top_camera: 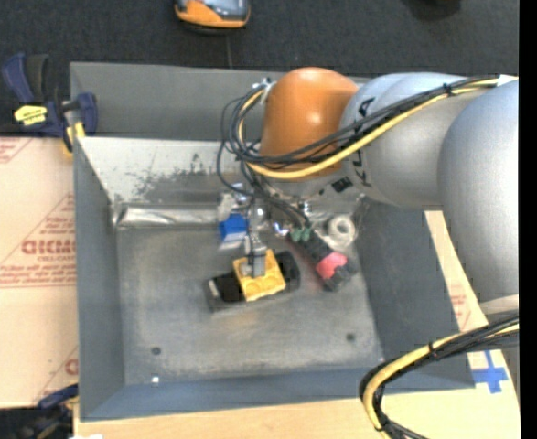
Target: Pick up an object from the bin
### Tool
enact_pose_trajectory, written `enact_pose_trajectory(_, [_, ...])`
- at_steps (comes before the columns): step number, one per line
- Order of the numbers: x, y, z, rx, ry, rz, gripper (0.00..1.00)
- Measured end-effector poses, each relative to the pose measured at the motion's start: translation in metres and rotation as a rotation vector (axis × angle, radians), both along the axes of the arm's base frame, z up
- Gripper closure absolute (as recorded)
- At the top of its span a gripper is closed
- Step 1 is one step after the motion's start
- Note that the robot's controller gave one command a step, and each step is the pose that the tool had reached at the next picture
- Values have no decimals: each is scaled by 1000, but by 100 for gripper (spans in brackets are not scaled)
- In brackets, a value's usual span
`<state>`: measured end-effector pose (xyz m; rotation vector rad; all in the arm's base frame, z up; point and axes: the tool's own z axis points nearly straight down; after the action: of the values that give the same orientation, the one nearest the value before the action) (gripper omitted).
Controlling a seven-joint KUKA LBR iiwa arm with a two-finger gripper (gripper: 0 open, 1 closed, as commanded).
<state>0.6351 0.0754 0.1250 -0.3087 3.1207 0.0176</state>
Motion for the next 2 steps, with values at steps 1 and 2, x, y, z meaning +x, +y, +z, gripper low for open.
enact_pose_trajectory(1, [3,3,-10,5,21,-104,0])
enact_pose_trajectory(2, [3,4,-9,5,16,-104,0])
